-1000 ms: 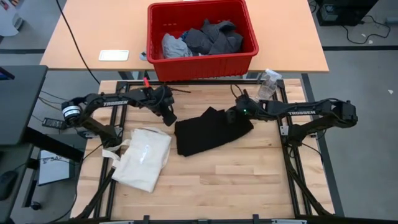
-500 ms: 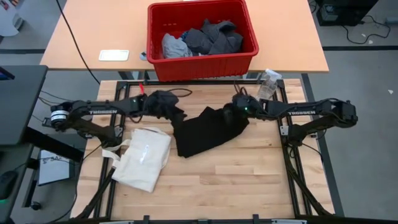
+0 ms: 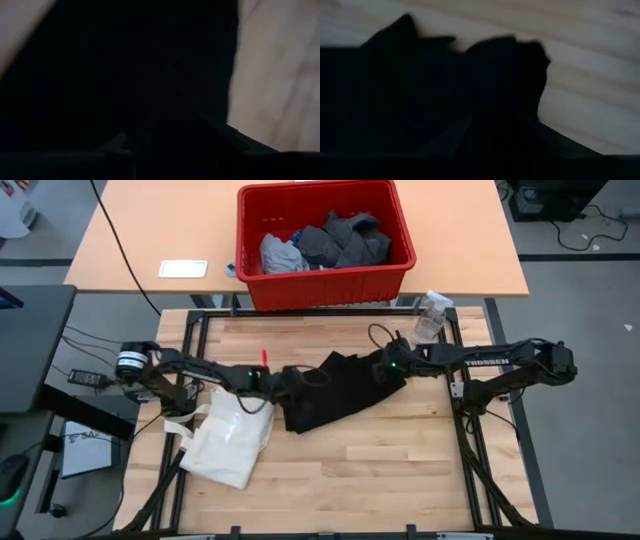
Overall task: Fold Laundry from Bin
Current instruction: Fold the black shirt
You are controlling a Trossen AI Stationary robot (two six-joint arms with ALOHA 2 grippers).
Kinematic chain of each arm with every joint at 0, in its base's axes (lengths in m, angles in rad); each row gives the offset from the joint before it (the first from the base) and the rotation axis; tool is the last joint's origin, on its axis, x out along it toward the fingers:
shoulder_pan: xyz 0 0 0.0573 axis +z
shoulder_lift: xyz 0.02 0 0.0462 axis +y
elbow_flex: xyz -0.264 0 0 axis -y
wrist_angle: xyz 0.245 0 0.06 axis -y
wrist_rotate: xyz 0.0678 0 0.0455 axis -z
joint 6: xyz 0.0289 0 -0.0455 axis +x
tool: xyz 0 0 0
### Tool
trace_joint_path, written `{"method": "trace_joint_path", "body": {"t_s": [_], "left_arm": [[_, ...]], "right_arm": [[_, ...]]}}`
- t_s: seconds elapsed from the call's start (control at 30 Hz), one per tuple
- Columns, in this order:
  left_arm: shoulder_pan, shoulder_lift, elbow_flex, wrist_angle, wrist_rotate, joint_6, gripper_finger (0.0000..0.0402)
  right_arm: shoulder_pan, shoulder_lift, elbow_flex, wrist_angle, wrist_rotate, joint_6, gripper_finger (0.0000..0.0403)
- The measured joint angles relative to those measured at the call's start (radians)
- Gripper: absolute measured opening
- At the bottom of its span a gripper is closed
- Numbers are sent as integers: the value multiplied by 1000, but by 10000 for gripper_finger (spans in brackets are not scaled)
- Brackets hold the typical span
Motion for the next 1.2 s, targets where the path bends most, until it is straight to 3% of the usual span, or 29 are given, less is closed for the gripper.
{"method": "trace_joint_path", "body": {"t_s": [0.27, 0.5, 0.73, 0.87, 1.0, 1.2], "left_arm": [[-56, 100, 0, -19, -1, -123, 153], [-64, 105, 0, -38, -1, -105, 152], [-80, 105, 0, -81, -23, -109, 123], [-107, 106, 0, -76, -16, -109, 99], [-163, 106, 0, -57, 20, -101, 81], [-277, 103, 0, -56, 63, -135, 69]], "right_arm": [[188, -111, 0, 3, 65, -5, 156], [316, -153, 0, 166, -14, -223, 155], [305, -39, 0, 245, 61, -359, 155], [256, 88, -1, 271, 30, -408, 155], [226, 195, -1, 237, 11, -334, 155], [344, 221, -1, 163, -189, -58, 155]]}}
